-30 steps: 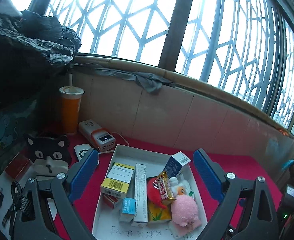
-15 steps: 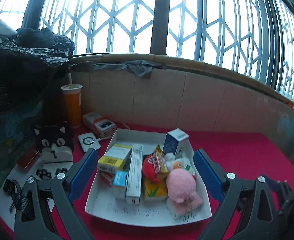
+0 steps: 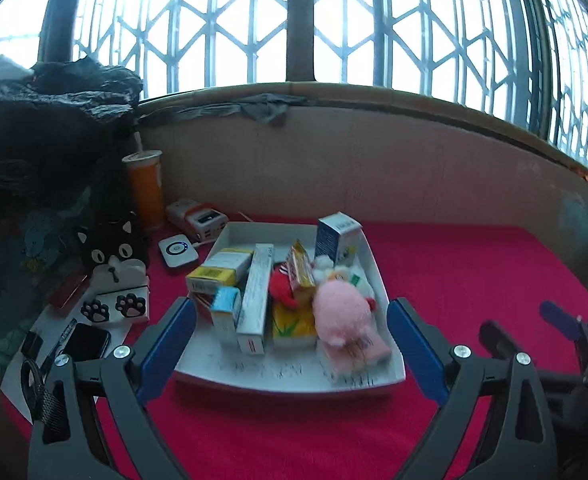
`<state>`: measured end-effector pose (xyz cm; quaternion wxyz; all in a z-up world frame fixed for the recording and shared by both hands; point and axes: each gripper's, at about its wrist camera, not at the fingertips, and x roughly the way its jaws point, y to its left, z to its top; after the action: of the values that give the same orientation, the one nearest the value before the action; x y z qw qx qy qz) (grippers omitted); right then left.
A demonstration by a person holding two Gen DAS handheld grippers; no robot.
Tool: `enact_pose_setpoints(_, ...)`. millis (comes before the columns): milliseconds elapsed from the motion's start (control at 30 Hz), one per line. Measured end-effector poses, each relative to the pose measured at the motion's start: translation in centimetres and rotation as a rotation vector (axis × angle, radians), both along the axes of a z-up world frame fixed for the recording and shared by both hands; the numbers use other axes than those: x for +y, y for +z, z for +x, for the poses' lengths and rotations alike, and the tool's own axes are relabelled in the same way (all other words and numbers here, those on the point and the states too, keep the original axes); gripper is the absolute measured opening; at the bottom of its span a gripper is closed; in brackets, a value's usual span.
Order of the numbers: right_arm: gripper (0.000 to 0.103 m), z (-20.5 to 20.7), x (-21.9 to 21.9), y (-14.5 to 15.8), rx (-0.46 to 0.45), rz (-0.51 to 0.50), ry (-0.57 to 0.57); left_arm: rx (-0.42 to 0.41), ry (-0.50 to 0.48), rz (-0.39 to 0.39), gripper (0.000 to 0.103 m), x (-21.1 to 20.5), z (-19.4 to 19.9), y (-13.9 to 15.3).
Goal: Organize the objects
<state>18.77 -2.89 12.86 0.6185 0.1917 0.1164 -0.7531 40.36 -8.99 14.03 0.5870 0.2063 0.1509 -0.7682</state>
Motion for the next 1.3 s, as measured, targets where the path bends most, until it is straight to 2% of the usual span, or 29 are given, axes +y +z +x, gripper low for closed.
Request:
enact_pose_setpoints(133,0.103,-0.6,1.7,0.6,-0.008,-0.02,-0.016,-0.094,0.04,-0.059,0.096,1.5,-1.1,-0.6)
enact_pose_setpoints(200,0.103,-0.9,2.7,1.0,-0.001,-0.04,-0.028,-0.104,0.04,-0.056,0.096,1.8,-1.4,-0.8)
enact_pose_setpoints(333,0.103,-1.3,4.6,1.5,0.015,-0.077,-0.054,-0.092,0.039,-0.014,0.096,2.6,-1.8,-0.9)
enact_pose_setpoints(467,0.103,-1.7,6.3,1.8,0.031,-0.113,-0.08,-0.073,0.034,-0.02,0.096,3.7,-1.9,-0.5)
enact_pose_setpoints(833,0.103,-3.5,8.2,1.6,-0.025,-0.143,-0.149,-0.029,0.125,0.0,0.096,4.8,-0.5,-0.4)
enact_pose_setpoints(1300,0.103,-2.9,8.8,1.8,-0.022,-0.15,-0.139,-0.025,0.141,-0.047,0.096,6.6,0.2,-0.1)
